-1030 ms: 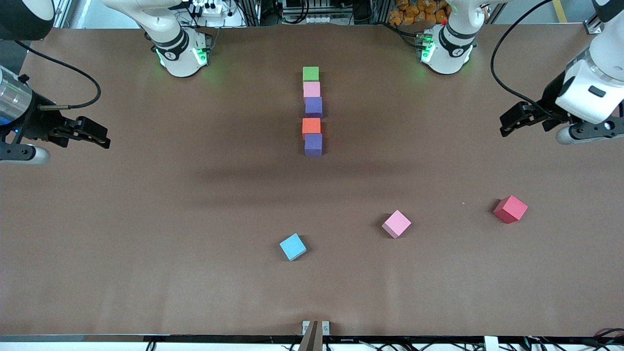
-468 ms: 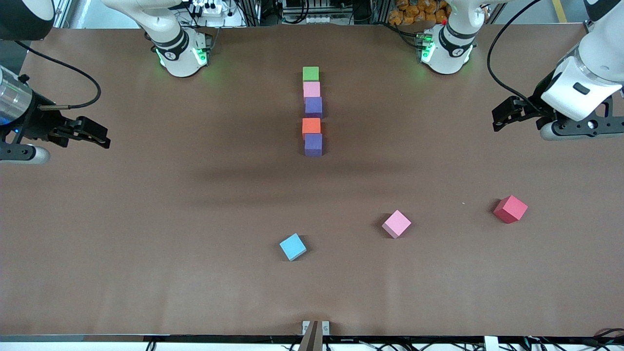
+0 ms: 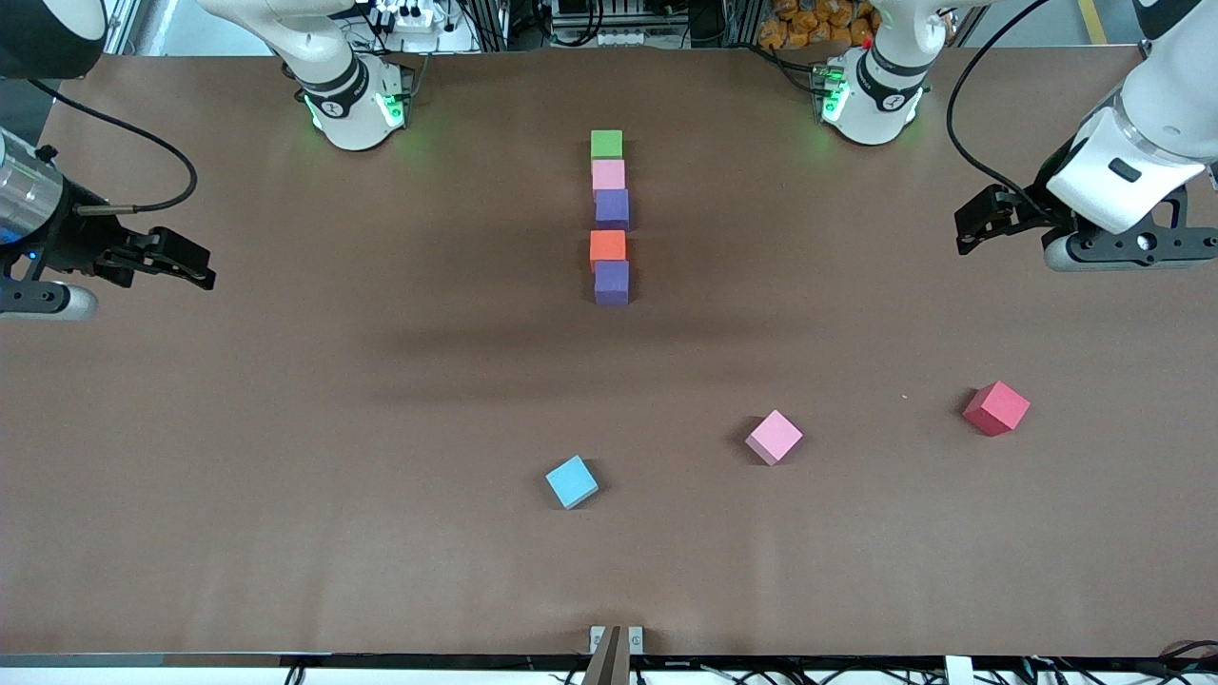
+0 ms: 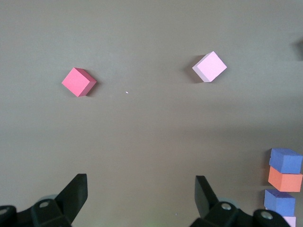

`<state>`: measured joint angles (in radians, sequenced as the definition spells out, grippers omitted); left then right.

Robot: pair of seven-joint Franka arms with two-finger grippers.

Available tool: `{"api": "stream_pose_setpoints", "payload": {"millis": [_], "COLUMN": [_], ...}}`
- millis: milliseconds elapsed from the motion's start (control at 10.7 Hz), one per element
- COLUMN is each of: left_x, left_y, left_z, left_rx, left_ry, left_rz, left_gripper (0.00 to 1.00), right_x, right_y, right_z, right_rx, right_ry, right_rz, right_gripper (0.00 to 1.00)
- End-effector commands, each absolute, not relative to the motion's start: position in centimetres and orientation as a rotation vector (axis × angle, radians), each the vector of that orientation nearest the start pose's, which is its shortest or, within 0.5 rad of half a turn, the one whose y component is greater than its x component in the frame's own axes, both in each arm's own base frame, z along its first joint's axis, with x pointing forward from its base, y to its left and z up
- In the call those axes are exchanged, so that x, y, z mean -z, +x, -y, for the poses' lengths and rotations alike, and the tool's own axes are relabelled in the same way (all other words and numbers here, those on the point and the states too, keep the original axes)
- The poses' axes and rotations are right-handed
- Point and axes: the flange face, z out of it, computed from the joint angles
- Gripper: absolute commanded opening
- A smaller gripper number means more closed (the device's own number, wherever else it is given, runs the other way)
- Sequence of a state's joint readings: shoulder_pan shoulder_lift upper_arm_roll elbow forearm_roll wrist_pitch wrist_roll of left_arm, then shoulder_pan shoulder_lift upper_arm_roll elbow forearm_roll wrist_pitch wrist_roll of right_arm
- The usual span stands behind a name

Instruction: Arrange blocks into number 1

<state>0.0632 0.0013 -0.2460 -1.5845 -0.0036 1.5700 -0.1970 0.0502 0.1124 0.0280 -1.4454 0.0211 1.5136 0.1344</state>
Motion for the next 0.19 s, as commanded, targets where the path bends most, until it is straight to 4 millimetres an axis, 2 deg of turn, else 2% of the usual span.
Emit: {"api": "stream_pose_setpoints", "payload": {"millis": [0,94], "left_x": [-62.36,-62.35], "left_y": [54.25,54.22], "left_z": [10.14,10.22], "left_rx": [-0.032,-0.034], "left_ry": [-3.148,-3.148], "left_rz": [0.002,0.002], "left_gripper": [1.0,1.0], "right_x": [-62.01,-62.09], "right_y": [58.01,58.03], "right_z": [-4.43,-4.44], "right_rx": [-0.077,-0.072], "right_ry": [-3.108,-3.108], "right_rz": [-0.076,-0.076], "right_gripper": [1.0,1.0]}}
